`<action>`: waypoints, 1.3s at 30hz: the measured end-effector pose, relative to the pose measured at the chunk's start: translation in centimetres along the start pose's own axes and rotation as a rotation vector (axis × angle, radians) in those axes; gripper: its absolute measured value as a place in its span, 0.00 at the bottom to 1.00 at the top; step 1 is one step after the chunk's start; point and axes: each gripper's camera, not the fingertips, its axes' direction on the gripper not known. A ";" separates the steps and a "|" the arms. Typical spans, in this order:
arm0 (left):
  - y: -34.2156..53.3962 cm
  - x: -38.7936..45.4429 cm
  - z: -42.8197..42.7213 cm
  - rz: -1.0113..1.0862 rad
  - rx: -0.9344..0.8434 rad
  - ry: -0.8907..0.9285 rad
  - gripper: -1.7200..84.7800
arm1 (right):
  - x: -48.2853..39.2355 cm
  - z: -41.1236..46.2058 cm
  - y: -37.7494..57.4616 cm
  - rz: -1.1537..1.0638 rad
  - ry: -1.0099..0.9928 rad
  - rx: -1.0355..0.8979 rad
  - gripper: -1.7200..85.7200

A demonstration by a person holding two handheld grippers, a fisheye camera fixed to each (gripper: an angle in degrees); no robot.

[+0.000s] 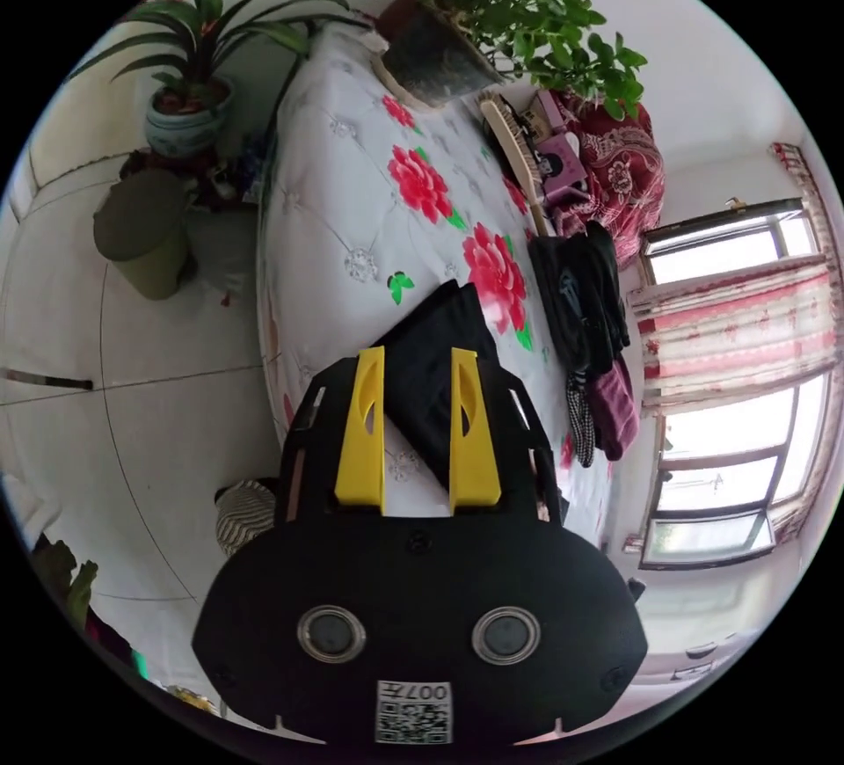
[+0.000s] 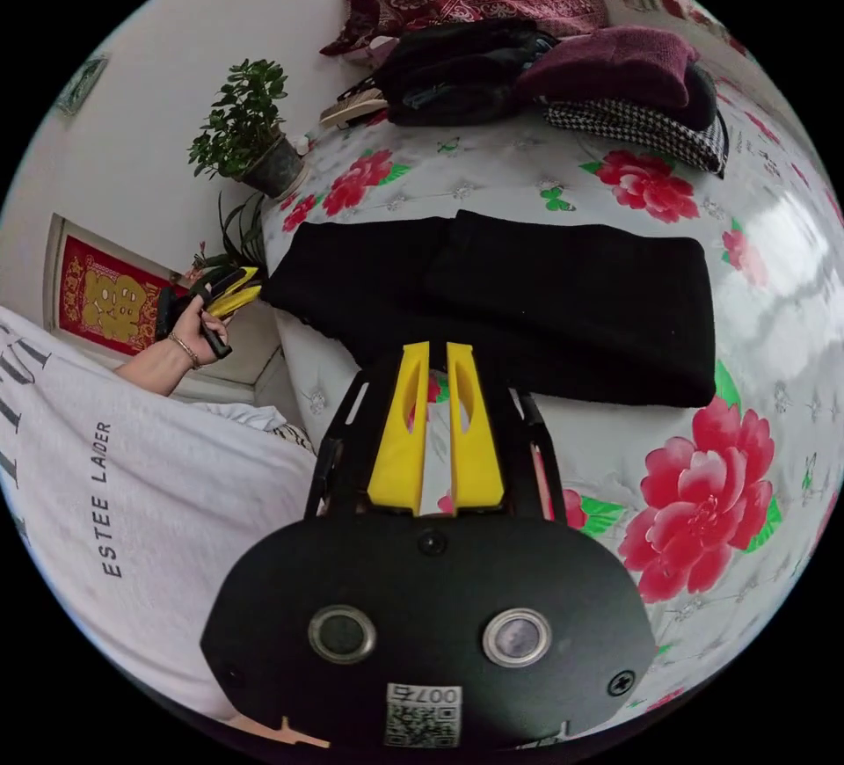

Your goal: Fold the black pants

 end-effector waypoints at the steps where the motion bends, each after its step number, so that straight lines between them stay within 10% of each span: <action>1: 0.1 -0.1 0.3 -0.007 0.001 0.001 0.14 | -0.4 0.0 0.3 -0.005 -0.003 0.000 0.04; 7: 0.5 1.0 2.3 0.034 -0.034 -0.025 0.02 | -1.2 -0.5 0.8 -0.007 0.002 0.008 0.03; 24: 21.4 34.1 12.3 0.944 -0.555 0.726 0.02 | 7.9 -6.3 6.3 0.303 0.068 0.198 0.02; 30: 32.6 37.2 20.7 1.121 -0.874 0.668 0.13 | 12.5 -7.5 9.0 0.414 0.066 0.225 0.04; 39: 19.4 27.5 21.7 0.899 -0.695 0.301 0.14 | 23.6 -7.4 8.9 0.531 -0.096 0.266 0.14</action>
